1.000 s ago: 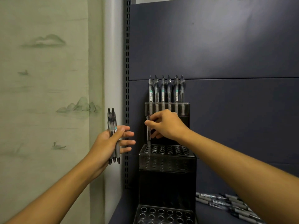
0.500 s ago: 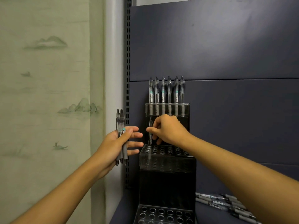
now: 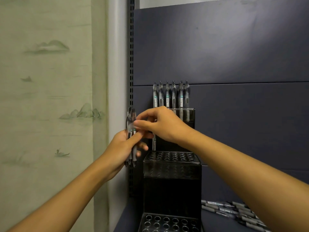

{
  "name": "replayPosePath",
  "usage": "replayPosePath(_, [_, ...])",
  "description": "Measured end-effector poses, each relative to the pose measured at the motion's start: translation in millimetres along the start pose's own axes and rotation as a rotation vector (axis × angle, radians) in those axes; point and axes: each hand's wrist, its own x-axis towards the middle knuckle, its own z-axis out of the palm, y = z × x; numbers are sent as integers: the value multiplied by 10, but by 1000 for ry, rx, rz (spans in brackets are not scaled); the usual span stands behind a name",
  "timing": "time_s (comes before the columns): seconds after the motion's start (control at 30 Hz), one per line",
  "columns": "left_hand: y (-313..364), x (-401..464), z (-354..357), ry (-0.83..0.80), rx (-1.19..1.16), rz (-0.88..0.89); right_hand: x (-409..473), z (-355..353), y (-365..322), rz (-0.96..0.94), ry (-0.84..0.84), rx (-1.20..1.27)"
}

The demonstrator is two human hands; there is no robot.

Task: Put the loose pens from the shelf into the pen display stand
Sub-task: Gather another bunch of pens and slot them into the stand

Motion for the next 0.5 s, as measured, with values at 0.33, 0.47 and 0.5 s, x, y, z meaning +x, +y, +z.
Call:
replayPosePath(0.33, [-9,19,25,-60,-122,-20,-11,-2,15,71,133,202])
replayPosePath(0.47, [-62,34,-49,-74,-234,-55,12,-194,-22,128,215,353])
replayPosePath(0.5, [-82,32,-69,-71,-243,-63,6,-238,-32,140,231,405])
